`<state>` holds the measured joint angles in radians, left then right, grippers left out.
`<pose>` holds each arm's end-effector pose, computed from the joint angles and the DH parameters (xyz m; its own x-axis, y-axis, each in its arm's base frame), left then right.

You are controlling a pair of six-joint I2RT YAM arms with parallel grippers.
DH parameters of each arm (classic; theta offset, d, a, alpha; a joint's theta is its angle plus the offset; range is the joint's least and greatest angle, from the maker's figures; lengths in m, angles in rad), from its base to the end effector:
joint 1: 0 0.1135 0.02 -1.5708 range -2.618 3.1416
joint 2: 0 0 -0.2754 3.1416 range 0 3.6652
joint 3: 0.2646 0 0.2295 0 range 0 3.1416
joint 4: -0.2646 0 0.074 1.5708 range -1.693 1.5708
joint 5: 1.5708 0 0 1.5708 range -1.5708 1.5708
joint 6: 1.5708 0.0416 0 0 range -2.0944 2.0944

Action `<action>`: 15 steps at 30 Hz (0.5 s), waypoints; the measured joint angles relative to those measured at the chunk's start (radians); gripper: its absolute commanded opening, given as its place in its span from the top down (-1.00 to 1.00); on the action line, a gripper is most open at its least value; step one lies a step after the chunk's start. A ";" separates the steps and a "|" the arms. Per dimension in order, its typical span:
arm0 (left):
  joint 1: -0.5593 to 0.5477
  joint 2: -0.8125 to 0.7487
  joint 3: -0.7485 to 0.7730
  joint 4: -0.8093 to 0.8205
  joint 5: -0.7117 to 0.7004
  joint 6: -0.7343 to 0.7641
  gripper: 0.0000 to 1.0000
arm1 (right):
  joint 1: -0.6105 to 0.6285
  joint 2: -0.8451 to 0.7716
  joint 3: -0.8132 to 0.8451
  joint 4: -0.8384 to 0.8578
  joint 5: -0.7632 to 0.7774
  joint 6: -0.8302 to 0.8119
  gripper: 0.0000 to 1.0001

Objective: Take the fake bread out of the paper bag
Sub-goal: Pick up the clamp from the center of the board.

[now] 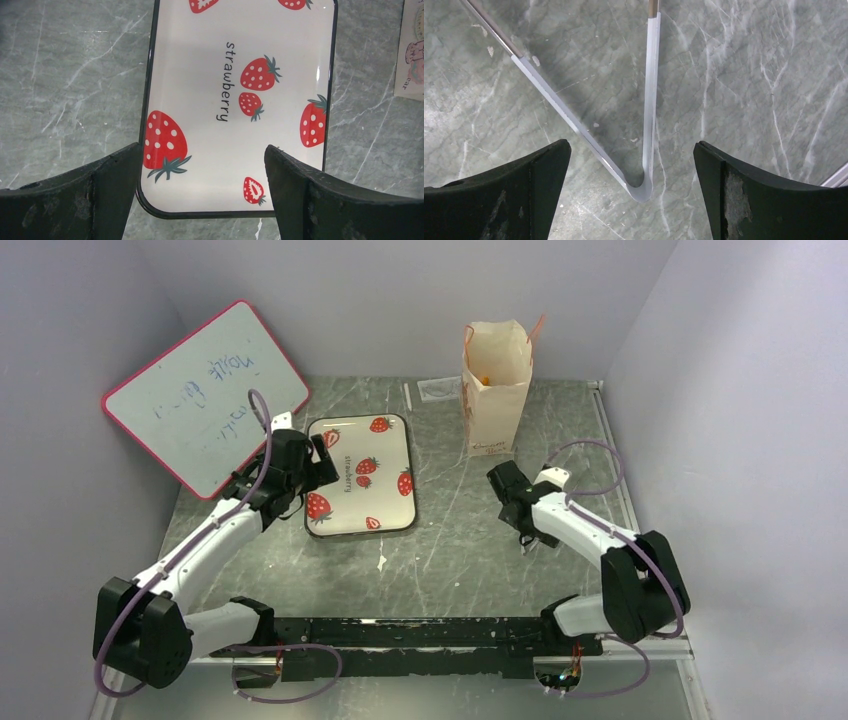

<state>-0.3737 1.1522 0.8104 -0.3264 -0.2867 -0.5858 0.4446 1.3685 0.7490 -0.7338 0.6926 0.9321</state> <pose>0.2150 -0.0717 0.2769 -0.5600 -0.3500 -0.7509 -0.1993 0.9367 -0.2880 0.1945 0.0632 0.2000 -0.6914 0.3550 -0.6292 0.5846 0.7867 -0.1984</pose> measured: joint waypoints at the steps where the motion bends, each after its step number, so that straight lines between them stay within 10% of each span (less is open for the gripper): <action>1: 0.000 0.002 0.000 0.000 0.002 -0.002 -0.91 | -0.008 -0.004 0.000 0.000 -0.003 0.003 -1.00; 15: 0.008 0.047 0.000 0.018 0.029 -0.005 -0.90 | -0.101 0.050 -0.023 0.115 -0.077 -0.051 -1.00</action>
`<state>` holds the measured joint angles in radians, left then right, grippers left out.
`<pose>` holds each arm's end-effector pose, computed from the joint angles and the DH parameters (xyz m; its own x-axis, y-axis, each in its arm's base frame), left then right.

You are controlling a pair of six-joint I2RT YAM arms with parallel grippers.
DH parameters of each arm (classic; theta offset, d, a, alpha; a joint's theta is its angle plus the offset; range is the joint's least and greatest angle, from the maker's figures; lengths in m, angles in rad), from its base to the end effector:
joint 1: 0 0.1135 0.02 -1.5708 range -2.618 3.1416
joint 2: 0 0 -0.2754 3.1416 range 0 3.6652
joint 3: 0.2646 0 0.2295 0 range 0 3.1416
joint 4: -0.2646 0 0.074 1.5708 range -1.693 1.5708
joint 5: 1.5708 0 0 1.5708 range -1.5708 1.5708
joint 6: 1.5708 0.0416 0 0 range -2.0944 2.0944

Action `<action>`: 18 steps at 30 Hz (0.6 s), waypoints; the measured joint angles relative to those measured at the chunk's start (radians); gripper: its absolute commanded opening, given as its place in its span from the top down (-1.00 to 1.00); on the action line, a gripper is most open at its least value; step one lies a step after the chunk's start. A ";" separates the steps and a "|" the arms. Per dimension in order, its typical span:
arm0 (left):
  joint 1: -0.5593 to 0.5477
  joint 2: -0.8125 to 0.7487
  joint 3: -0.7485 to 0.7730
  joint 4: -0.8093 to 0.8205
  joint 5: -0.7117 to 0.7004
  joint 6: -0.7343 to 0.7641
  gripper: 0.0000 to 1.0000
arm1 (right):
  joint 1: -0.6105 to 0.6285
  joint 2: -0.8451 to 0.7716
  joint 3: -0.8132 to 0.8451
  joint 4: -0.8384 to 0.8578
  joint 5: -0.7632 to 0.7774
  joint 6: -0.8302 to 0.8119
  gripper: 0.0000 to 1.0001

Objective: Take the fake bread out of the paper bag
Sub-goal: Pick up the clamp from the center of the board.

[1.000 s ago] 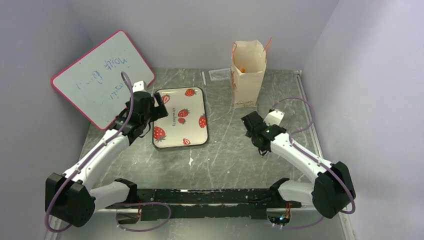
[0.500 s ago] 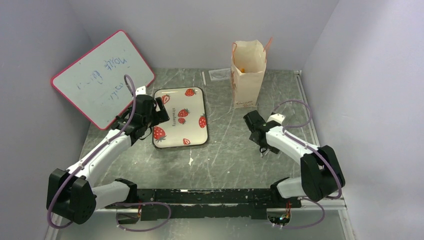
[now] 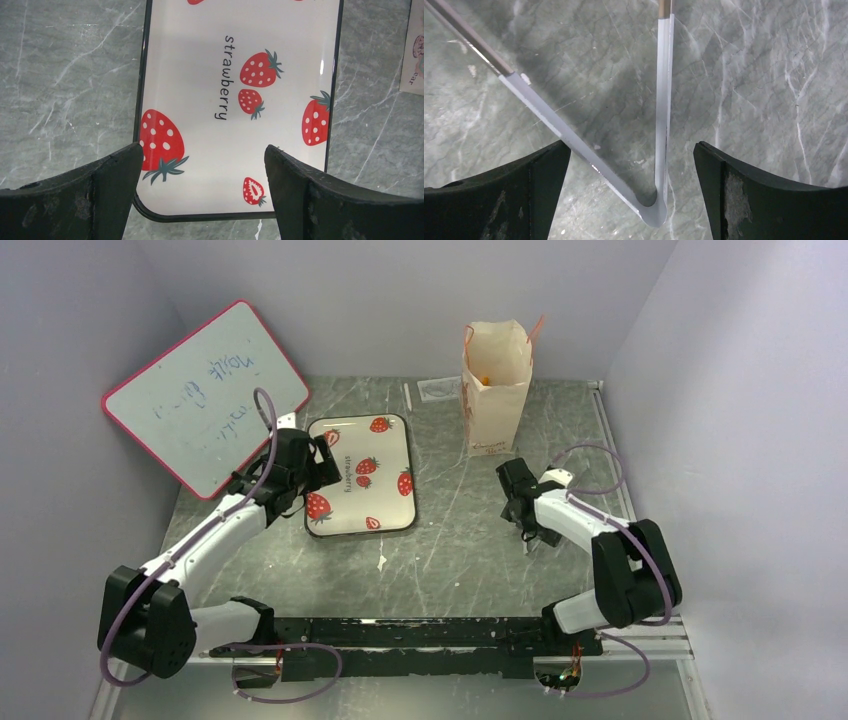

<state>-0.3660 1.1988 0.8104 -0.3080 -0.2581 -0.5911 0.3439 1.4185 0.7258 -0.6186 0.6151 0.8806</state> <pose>0.2235 -0.0743 0.2685 -0.5883 -0.3516 -0.7282 -0.1983 0.9358 -0.2916 0.2102 0.0498 0.1861 -0.6842 0.4239 -0.5934 0.6151 0.7726 -0.1572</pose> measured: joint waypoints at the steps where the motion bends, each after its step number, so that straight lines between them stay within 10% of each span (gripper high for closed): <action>1: 0.001 0.003 0.000 0.002 0.001 0.000 -0.91 | -0.005 0.010 -0.004 0.010 -0.003 -0.005 -1.00; 18: 0.027 0.056 0.055 0.016 0.018 0.010 -0.90 | -0.071 0.147 0.086 0.094 -0.023 -0.076 -1.00</action>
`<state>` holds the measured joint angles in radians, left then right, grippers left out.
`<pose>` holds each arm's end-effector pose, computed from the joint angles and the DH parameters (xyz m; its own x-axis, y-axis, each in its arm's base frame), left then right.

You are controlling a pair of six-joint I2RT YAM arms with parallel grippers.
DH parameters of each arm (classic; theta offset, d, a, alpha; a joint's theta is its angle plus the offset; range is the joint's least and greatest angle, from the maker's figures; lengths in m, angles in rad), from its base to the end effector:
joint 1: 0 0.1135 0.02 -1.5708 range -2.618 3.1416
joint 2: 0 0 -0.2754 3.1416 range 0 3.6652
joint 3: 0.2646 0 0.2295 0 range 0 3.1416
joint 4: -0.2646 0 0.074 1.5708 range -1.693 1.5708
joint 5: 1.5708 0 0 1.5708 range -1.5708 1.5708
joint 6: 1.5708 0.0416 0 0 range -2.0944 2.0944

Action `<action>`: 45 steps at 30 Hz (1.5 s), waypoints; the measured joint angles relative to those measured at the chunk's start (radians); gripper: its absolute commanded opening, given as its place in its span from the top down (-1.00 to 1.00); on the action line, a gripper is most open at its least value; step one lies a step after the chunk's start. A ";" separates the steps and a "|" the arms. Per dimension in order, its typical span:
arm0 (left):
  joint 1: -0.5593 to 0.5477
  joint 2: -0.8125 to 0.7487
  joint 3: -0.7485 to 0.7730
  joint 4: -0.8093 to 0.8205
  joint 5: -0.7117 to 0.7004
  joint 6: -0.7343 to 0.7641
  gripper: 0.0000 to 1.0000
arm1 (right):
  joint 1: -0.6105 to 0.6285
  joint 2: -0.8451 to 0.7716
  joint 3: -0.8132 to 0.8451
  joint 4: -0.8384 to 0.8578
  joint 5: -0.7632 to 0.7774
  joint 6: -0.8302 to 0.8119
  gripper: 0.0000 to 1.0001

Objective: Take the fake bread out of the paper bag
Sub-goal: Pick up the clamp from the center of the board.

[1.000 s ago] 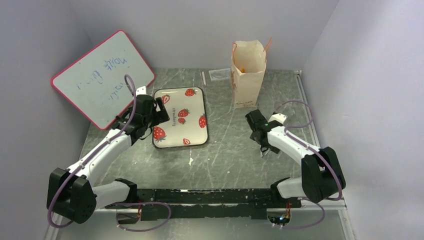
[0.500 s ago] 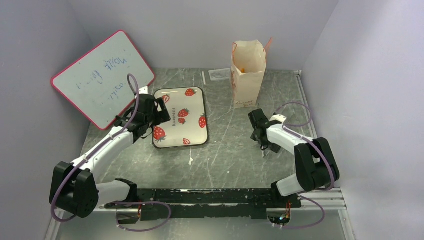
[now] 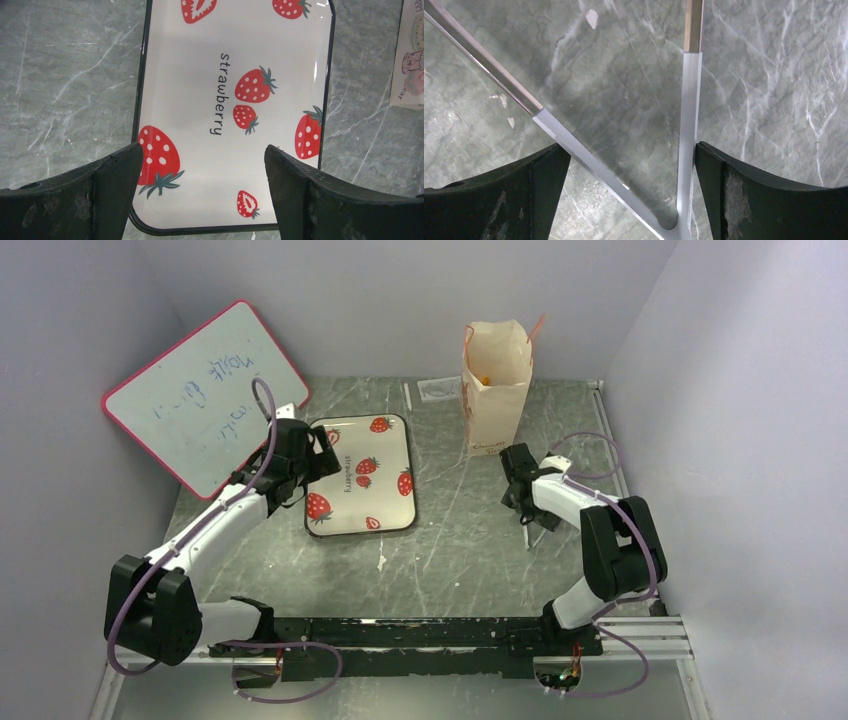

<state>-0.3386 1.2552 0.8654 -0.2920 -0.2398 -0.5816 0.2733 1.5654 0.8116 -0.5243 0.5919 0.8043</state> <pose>0.2401 -0.0741 0.2745 -0.5784 -0.3621 -0.7310 -0.2023 0.9318 -0.3015 0.2493 0.0458 0.1771 -0.6892 0.4277 -0.5850 0.6163 0.7705 -0.1627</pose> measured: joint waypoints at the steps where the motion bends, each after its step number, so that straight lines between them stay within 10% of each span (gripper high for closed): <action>1: 0.003 0.003 0.004 0.000 0.001 0.001 -0.91 | -0.003 0.008 0.009 0.000 0.000 -0.005 -1.00; 6: 0.015 0.011 0.014 0.006 0.006 0.002 -0.91 | -0.026 0.036 0.037 0.007 -0.011 -0.028 -0.94; 14: 0.023 0.055 0.043 0.015 0.024 0.001 -0.90 | -0.050 0.033 0.028 0.041 -0.043 -0.085 -0.29; 25: 0.023 0.061 0.083 0.015 0.050 0.031 -0.90 | -0.056 -0.058 -0.051 0.078 -0.092 -0.116 -0.24; 45: -0.167 0.450 0.810 0.001 0.184 0.285 -0.90 | 0.003 -0.200 -0.153 0.089 -0.198 -0.064 -0.11</action>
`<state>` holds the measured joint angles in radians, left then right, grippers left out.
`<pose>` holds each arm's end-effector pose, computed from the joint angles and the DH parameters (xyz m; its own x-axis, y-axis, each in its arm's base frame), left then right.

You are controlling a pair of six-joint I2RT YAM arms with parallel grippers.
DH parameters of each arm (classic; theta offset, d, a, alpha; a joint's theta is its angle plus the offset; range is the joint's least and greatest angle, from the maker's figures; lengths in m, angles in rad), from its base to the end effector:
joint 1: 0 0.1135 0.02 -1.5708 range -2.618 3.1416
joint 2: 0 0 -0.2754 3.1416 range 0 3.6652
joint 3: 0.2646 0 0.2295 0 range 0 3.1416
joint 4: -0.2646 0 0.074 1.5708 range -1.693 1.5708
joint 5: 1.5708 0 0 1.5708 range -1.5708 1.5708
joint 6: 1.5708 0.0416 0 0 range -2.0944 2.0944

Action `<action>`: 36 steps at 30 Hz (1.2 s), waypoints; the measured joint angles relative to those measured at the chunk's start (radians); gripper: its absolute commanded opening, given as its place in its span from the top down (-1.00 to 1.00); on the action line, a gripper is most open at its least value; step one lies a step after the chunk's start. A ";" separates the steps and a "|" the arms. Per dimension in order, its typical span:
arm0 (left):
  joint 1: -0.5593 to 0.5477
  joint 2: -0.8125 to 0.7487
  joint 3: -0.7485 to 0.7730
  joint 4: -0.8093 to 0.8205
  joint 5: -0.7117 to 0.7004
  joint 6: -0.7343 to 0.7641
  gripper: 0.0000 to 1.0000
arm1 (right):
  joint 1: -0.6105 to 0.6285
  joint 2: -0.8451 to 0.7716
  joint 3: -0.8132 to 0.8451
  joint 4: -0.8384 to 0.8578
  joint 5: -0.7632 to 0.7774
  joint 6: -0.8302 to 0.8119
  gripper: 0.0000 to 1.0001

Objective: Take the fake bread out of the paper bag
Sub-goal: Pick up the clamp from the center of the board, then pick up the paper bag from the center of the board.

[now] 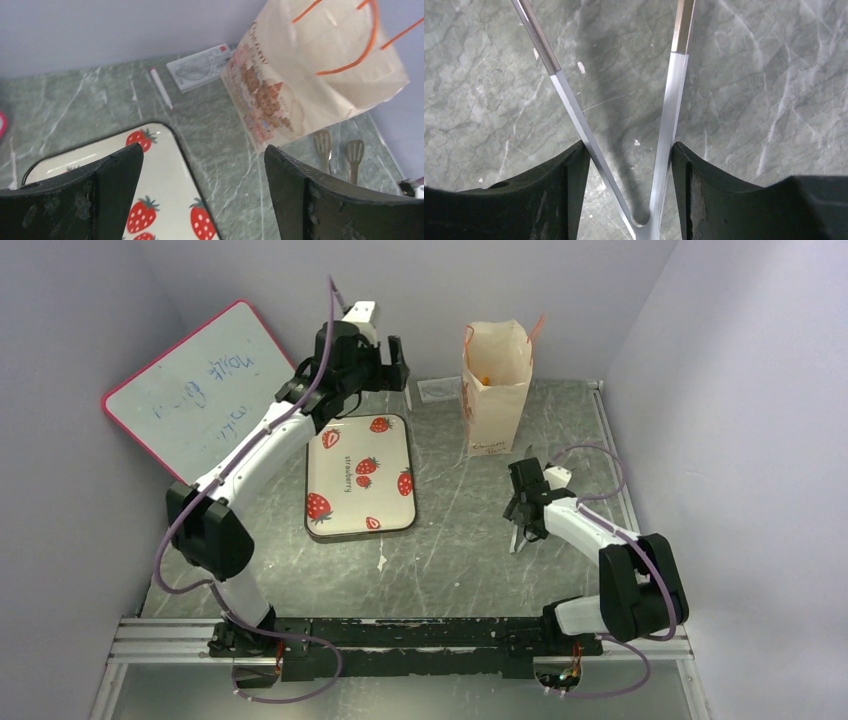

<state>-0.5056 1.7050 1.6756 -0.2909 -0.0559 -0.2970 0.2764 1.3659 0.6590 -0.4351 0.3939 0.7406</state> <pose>0.3421 -0.1867 0.4035 -0.3913 -0.1173 -0.9127 0.3374 0.9045 -0.2609 0.2142 0.0442 0.1827 -0.7122 0.4456 -0.5424 0.5177 0.8553 0.0229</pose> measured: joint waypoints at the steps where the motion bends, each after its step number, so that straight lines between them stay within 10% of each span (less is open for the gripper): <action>1: -0.011 0.022 0.036 -0.005 0.002 0.006 -0.90 | 0.004 -0.003 -0.003 0.000 -0.002 0.003 -0.11; 36: -0.201 0.504 0.637 -0.082 0.107 -0.123 -0.91 | 0.093 -0.031 -0.016 -0.012 -0.042 0.010 -0.16</action>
<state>-0.7063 2.2086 2.3131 -0.3733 0.0513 -0.4198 0.3698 1.3346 0.6430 -0.4469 0.3519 0.7502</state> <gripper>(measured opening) 0.953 0.588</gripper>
